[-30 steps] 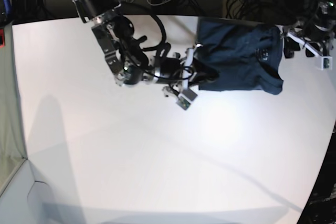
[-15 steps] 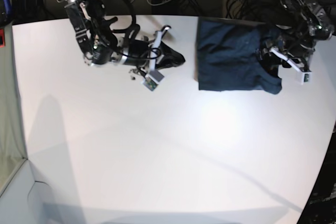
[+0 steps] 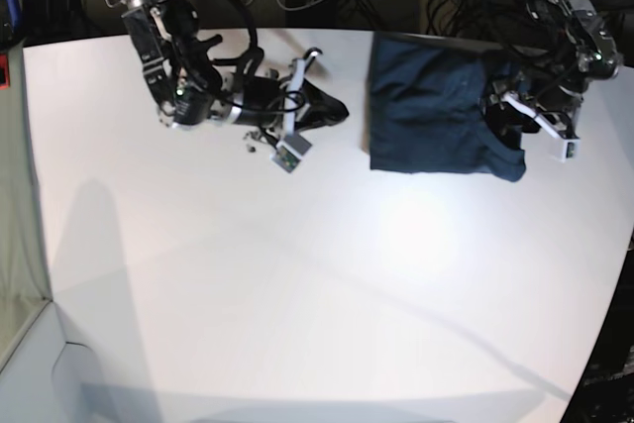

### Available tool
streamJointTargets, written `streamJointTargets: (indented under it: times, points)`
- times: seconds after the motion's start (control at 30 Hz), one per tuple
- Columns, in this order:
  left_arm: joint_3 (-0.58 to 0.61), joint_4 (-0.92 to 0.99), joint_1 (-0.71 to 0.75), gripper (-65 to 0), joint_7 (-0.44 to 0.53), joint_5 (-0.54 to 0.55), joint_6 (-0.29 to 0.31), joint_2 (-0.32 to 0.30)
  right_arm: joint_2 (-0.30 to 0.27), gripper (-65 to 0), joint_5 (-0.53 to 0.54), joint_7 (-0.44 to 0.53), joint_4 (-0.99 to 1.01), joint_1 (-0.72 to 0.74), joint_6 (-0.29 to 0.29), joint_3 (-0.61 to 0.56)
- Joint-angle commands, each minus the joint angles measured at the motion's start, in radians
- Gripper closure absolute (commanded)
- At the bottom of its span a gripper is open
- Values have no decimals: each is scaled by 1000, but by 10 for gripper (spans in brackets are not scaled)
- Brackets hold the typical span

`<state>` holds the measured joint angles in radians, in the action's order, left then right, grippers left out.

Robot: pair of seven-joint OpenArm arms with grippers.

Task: Layout the t-shirt on the table in an organized manner, then fold the t-shirt properly
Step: 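Release the shirt with the right gripper and withdraw it, then drag the folded shirt with the left gripper toward the table center and release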

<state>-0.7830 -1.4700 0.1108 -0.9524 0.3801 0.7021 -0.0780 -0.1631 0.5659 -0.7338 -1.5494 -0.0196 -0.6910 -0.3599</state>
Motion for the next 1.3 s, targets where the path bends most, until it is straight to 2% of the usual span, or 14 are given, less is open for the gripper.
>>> streamJointTargets:
  times: [0.0,0.23,0.4,0.47,0.6,0.73,0.77,0.93,1.0,1.17,1.27]
  points:
    - [-3,-13,2,-424,-15,-13,-4,-13,1,-5,27,23,-20,16,-7,3]
    - [3,13,-4,-424,-7,-14,-4,-33,1,-6,26,23,-18,16,-7,3]
    - [6,128,-39,-413,-7,-37,-4,-38,1,-6,26,23,-15,17,-7,3]
    - [6,151,-56,-363,-7,-73,-4,-33,1,-5,26,23,-16,17,-7,3]
    - [27,167,-89,-160,-7,-146,-4,-32,-17,-4,26,23,-18,17,-7,8]
    - [147,167,-95,-10,-7,-191,-4,-38,-23,-3,26,23,-18,10,-7,100]
    - [170,164,-96,0,-7,-200,-4,-39,-23,-3,26,23,-18,8,-7,132]
    - [348,157,-153,-4,-6,-274,-4,-58,-26,-3,29,21,-20,-23,-7,276]
    - [457,162,-185,-4,0,-300,-4,-75,-28,-3,29,21,-20,-26,-7,309]
    - [811,154,-268,-3,132,-421,-4,-138,-29,-3,29,21,-20,-62,-7,440]
    - [930,165,-310,-3,201,-491,-4,-138,-28,-3,29,21,-20,-85,-7,528]
